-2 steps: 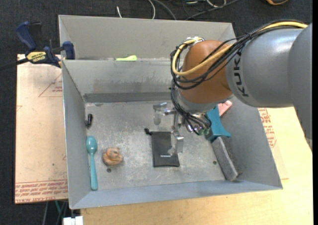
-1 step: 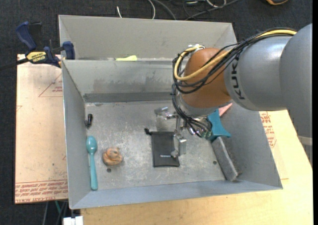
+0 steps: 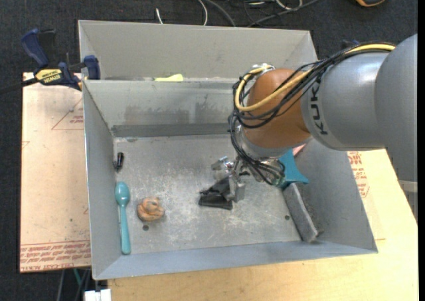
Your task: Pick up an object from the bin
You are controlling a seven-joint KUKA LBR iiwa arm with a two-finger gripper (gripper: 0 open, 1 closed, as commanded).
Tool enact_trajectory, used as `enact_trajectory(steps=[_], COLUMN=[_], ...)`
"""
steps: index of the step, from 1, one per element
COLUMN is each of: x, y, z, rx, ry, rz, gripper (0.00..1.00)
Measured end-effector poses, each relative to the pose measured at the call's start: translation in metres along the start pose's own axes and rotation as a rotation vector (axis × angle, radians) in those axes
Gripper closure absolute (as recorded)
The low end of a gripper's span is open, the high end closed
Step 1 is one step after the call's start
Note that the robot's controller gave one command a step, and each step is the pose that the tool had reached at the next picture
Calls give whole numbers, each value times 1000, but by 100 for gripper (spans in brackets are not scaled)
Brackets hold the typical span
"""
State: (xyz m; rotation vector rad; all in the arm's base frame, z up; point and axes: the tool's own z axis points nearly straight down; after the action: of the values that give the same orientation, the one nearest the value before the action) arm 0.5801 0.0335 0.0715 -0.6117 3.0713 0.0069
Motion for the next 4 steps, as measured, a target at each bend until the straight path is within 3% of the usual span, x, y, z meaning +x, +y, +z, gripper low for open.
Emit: enact_trajectory(steps=[2,4], x=[0,0], y=[0,1], z=[-12,-53], rx=[-1,-1], ry=[0,-2], rz=[1,3], gripper=[100,100])
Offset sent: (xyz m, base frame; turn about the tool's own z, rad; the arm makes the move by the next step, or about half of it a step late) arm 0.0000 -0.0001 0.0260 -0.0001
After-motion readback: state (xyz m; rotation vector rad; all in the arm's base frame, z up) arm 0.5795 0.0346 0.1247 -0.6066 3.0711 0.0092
